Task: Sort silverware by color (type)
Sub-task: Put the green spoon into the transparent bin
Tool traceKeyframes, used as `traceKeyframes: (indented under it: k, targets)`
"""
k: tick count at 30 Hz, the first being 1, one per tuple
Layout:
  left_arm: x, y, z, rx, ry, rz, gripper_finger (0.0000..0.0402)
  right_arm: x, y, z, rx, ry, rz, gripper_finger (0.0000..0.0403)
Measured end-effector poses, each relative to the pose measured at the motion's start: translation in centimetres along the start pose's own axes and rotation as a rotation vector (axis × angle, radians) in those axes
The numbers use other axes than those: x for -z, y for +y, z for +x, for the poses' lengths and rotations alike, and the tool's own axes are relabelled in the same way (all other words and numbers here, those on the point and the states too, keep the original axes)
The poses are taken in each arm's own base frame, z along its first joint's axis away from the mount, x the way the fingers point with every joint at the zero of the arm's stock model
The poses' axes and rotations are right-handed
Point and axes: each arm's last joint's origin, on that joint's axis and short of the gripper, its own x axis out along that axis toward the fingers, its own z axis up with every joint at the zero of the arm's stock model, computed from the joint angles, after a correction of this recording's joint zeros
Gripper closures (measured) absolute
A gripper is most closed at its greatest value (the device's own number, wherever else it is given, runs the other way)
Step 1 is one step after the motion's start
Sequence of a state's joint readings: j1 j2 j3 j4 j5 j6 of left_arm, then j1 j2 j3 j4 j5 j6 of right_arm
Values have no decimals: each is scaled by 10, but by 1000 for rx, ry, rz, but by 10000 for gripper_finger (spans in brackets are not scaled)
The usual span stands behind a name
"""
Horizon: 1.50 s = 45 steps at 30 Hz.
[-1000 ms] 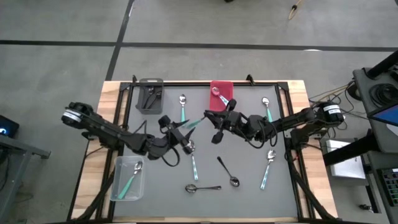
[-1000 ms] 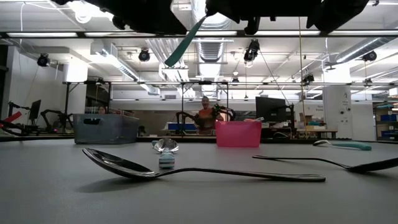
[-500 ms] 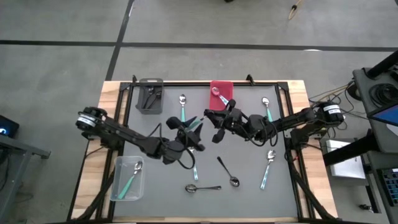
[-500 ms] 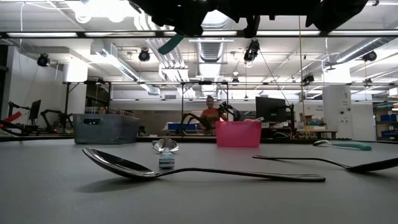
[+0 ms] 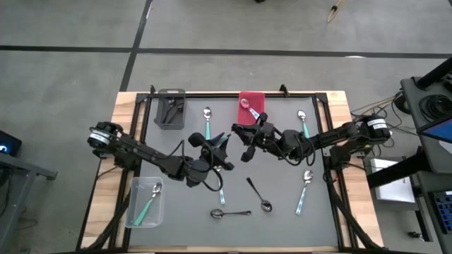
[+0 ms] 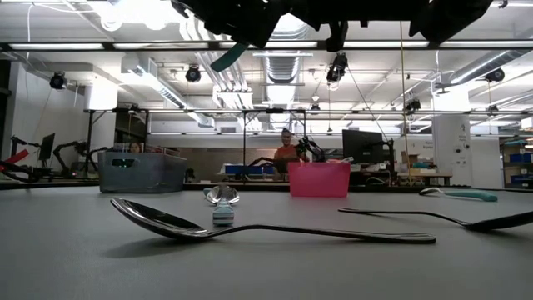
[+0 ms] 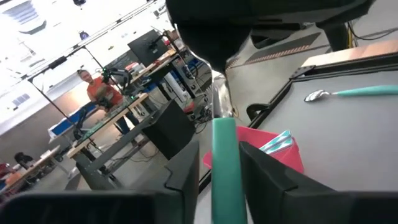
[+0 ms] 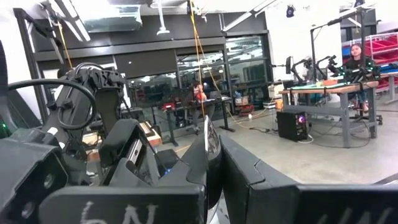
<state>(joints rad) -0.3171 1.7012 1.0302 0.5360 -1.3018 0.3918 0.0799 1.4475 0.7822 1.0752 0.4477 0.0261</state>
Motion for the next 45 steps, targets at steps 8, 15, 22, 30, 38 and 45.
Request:
traceKeyframes:
  k: [8,15,22,30,38,45]
  targets:
    - [-1,1,0,3,-2,-37,369,0,0,0,1,-1,-30,381]
    - [-7,8,-4,5,-12,-92,369,0,0,0,0,5,-32,329]
    - [-11,15,-14,34,-15,-106,369,-3,-1,-1,9,25,-37,263]
    - [-11,57,-28,301,85,-266,369,-25,-5,-12,19,113,-81,223]
    - [-10,125,-50,511,557,-481,369,-40,-11,-24,35,188,-94,221]
    - [-4,143,-79,546,1046,-571,369,-40,-12,-24,35,192,-89,220]
